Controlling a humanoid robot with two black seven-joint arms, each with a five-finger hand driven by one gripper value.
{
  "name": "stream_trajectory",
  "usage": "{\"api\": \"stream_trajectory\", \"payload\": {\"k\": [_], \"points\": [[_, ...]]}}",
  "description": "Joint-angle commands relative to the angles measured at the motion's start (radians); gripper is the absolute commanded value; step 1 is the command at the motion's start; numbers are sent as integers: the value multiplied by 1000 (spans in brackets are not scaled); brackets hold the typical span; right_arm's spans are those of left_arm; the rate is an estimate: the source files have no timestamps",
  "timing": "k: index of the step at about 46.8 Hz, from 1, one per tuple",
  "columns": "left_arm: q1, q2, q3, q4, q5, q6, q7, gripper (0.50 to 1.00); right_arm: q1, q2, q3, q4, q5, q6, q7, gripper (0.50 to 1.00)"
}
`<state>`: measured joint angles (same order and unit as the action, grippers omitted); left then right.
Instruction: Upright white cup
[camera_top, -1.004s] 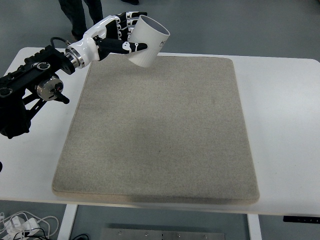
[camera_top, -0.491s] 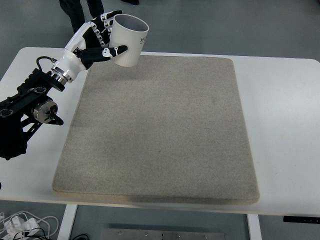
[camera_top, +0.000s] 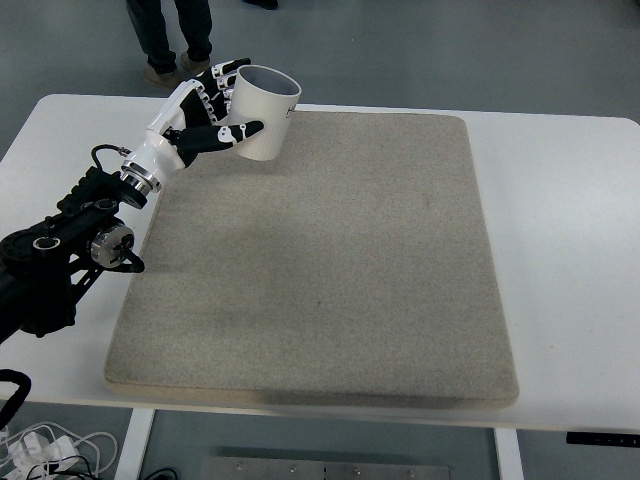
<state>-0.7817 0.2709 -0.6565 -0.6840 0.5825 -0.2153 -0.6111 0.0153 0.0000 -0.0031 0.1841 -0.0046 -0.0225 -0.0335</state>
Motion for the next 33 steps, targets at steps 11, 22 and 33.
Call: {"api": "stream_trajectory", "payload": {"k": [11, 22, 33], "points": [[32, -10, 11, 9, 59, 37, 0, 500, 0, 0, 0, 0, 0, 0, 0, 952], [47, -19, 44, 9, 106, 80, 0, 500, 0, 0, 0, 0, 0, 0, 1, 952], [45, -30, 130, 6, 109, 169, 0, 500, 0, 0, 0, 0, 0, 0, 0, 952]]}}
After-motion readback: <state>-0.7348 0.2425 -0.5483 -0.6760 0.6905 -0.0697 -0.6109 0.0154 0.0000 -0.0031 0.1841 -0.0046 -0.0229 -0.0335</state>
